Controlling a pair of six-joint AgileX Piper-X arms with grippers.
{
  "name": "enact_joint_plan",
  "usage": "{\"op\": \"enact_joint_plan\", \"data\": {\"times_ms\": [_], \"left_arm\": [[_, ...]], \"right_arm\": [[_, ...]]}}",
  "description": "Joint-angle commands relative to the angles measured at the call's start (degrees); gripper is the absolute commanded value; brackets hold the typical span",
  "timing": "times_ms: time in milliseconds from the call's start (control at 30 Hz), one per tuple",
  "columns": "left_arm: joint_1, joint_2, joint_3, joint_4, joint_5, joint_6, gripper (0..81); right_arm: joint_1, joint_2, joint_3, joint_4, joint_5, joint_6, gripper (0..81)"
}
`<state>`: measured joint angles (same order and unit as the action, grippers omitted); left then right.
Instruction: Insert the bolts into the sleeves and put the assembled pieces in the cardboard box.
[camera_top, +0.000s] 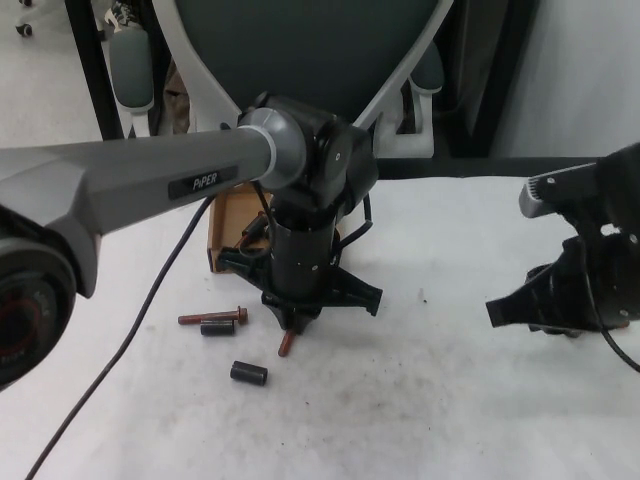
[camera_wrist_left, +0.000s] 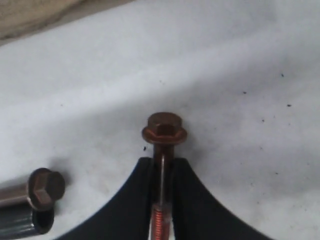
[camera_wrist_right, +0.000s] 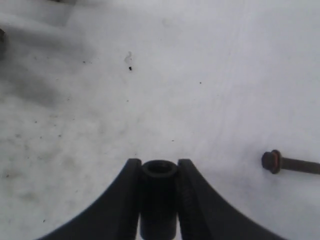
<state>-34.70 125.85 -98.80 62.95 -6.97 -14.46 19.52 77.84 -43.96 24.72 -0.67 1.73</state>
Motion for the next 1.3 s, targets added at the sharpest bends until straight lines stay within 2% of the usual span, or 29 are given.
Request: {"op": "enact_joint_plan", "data": {"times_ms": [0,267,467,767,900,1267], "left_arm": [[0.12,-0.83,0.0,-0.49,-1.94,1.28,0.4],[-1.45,-2.49,2.19,-4.05,-1.95,2.54,0.4],[-2.1,-9.14,10.49,-12.79,0.37,2.99,0.4],[-1.86,-26.5,33.53,-35.59,7.6,2.99,0.4],[-1.88,-35.03,44.08,-46.02,8.29,3.34,0.4],[-1.88,-56.9,73.68,-84.34,15.57,3.34,0.4]], "right_arm": [[1.23,-3.31,3.89,-3.04,-0.54,1.63,0.3],[7.19,-10.07,15.11,-12.2,-0.54,4.9,0.3],[12.6,-12.16,19.6,-17.14,-0.54,7.16,0.3],[21.13,-12.15,22.4,-23.84,0.67,9.48,0.3],[25.05,-12.15,24.26,-28.67,2.64,9.91,0.3],[33.38,-12.15,28.4,-44.39,6.42,9.23,0.3]]}}
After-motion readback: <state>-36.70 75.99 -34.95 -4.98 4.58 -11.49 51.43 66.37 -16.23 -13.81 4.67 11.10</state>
